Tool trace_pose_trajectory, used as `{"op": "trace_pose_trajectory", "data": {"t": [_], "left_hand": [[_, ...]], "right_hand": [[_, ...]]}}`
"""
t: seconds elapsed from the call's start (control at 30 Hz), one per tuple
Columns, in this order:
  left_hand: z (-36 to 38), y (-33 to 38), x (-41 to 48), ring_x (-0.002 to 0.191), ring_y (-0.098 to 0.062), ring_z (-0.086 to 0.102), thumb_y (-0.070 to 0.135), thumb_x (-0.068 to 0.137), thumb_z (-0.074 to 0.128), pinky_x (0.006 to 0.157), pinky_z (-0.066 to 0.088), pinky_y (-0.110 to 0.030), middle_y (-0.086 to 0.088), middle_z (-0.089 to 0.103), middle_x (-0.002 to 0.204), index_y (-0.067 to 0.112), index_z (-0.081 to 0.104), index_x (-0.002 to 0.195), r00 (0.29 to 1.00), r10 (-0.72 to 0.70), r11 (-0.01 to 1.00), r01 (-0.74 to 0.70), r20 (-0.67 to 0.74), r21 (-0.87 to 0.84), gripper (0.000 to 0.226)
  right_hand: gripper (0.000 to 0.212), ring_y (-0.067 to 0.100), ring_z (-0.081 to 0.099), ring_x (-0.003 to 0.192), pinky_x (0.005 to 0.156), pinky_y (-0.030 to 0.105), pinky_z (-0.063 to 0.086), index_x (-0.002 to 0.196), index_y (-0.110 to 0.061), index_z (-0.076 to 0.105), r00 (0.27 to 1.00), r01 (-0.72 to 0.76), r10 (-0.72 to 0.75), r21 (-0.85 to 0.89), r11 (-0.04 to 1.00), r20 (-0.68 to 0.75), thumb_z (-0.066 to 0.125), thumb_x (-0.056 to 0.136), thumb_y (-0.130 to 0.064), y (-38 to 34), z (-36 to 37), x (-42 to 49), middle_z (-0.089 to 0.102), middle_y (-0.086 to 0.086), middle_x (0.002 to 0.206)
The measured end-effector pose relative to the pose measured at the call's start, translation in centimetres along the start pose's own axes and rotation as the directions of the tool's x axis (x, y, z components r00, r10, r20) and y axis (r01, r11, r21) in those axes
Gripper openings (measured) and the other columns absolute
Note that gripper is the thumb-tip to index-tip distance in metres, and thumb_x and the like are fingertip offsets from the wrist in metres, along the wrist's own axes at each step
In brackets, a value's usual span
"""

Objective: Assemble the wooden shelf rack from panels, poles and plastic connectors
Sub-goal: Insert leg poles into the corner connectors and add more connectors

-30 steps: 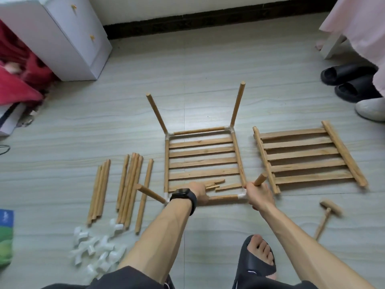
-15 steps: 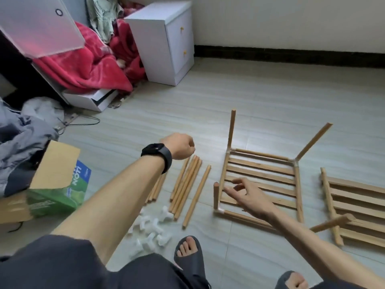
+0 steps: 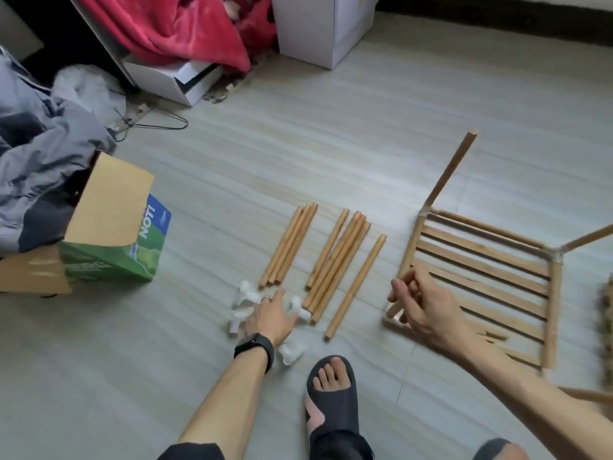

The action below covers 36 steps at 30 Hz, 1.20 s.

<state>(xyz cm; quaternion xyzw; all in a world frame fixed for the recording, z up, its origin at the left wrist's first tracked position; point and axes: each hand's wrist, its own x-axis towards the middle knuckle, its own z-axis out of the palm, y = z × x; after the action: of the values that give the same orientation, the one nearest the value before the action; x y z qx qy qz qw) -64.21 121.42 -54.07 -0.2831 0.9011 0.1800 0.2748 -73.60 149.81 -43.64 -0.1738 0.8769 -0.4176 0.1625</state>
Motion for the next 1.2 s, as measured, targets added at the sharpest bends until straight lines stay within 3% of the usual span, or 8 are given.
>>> {"op": "trace_pose_trajectory", "data": {"t": [0.27, 0.47, 0.53, 0.63, 0.73, 0.87, 1.07, 1.2], "left_hand": [[1.9, 0.8, 1.7, 0.097, -0.027, 0.064, 0.044, 0.097, 0.056, 0.074, 0.053, -0.035, -0.003, 0.068, 0.111, 0.039, 0.056, 0.120, 0.991, 0.120, 0.988, -0.113, -0.066, 0.107, 0.023], [-4.7, 2.2, -1.4, 0.088, -0.012, 0.066, 0.040, 0.090, 0.072, 0.081, 0.057, -0.038, 0.010, 0.069, 0.093, 0.042, 0.064, 0.106, 0.961, 0.214, 0.908, -0.262, -0.177, -0.327, 0.017], [-8.7, 4.2, -3.2, 0.088, -0.003, 0.066, 0.042, 0.085, 0.078, 0.078, 0.056, -0.028, 0.015, 0.068, 0.089, 0.045, 0.067, 0.100, 0.923, 0.279, 0.836, -0.369, -0.264, -0.407, 0.018], [-14.2, 8.3, -7.2, 0.086, 0.007, 0.064, 0.042, 0.079, 0.082, 0.073, 0.052, -0.016, 0.018, 0.070, 0.089, 0.050, 0.070, 0.096, 0.830, 0.403, 0.717, -0.548, -0.387, -0.430, 0.023], [-17.9, 12.6, -11.5, 0.091, 0.008, 0.064, 0.041, 0.079, 0.083, 0.074, 0.053, -0.016, 0.018, 0.071, 0.095, 0.053, 0.068, 0.099, 0.712, 0.547, 0.609, -0.699, -0.440, -0.374, 0.027], [-19.8, 17.3, -15.6, 0.093, 0.006, 0.064, 0.036, 0.081, 0.082, 0.075, 0.057, -0.019, 0.016, 0.069, 0.102, 0.050, 0.067, 0.103, 0.620, 0.670, 0.531, -0.784, -0.408, -0.321, 0.030], [-20.4, 20.8, -16.9, 0.096, -0.011, 0.069, 0.029, 0.086, 0.078, 0.080, 0.055, -0.029, 0.006, 0.072, 0.107, 0.043, 0.060, 0.119, 0.718, 0.675, 0.503, -0.615, -0.168, -0.608, 0.040], [-17.4, 20.2, -15.5, 0.101, -0.012, 0.068, 0.049, 0.091, 0.068, 0.090, 0.055, -0.036, 0.010, 0.073, 0.107, 0.036, 0.065, 0.118, 0.805, 0.592, 0.640, -0.490, -0.026, -0.591, 0.030]], "right_hand": [[0.025, 0.009, 0.068, 0.073, 0.068, 0.047, 0.058, 0.093, -0.028, 0.050, 1.000, -0.011, 0.010, 0.049, 0.999, 0.018, 0.045, 0.097, -0.052, -0.4, -0.4, -0.8, 0.072, -0.008, 0.088], [0.022, 0.011, 0.070, 0.076, 0.077, 0.046, 0.058, 0.094, -0.028, 0.053, 0.990, -0.092, 0.096, -0.044, 0.995, 0.103, 0.051, 0.100, -0.049, -0.8, -2.2, -1.4, 0.073, -0.006, 0.091], [0.038, 0.011, 0.068, 0.085, 0.083, 0.042, 0.057, 0.103, -0.027, 0.058, 0.975, -0.117, 0.143, -0.151, 0.982, 0.172, 0.051, 0.093, -0.063, -2.1, -3.3, -1.3, 0.072, -0.007, 0.095], [0.082, 0.009, 0.064, 0.108, 0.091, 0.028, 0.052, 0.135, -0.023, 0.053, 0.970, -0.105, 0.150, -0.225, 0.969, 0.193, 0.042, 0.080, -0.083, -5.2, -6.2, -1.1, 0.063, -0.003, 0.131], [0.083, 0.006, 0.073, 0.083, 0.070, 0.023, 0.055, 0.136, -0.028, 0.050, 0.956, -0.235, 0.209, 0.110, 0.966, 0.208, 0.042, 0.076, -0.086, -8.5, -10.2, -1.1, 0.067, -0.001, 0.126], [0.046, 0.013, 0.066, 0.067, 0.061, 0.028, 0.053, 0.123, -0.021, 0.061, 0.955, -0.256, 0.156, 0.440, 0.860, 0.251, 0.052, 0.098, -0.058, -11.4, -14.5, -1.8, 0.075, 0.007, 0.104], [0.032, 0.013, 0.062, 0.072, 0.069, 0.030, 0.052, 0.115, -0.009, 0.066, 0.966, -0.258, 0.227, 0.386, 0.886, 0.124, 0.047, 0.108, -0.035, -11.0, -15.6, -2.9, 0.072, 0.005, 0.097], [0.031, 0.013, 0.062, 0.072, 0.066, 0.028, 0.051, 0.120, -0.008, 0.065, 0.923, -0.385, 0.316, 0.477, 0.790, 0.220, 0.048, 0.108, -0.031, -8.5, -14.2, -4.2, 0.075, 0.005, 0.098]]}}
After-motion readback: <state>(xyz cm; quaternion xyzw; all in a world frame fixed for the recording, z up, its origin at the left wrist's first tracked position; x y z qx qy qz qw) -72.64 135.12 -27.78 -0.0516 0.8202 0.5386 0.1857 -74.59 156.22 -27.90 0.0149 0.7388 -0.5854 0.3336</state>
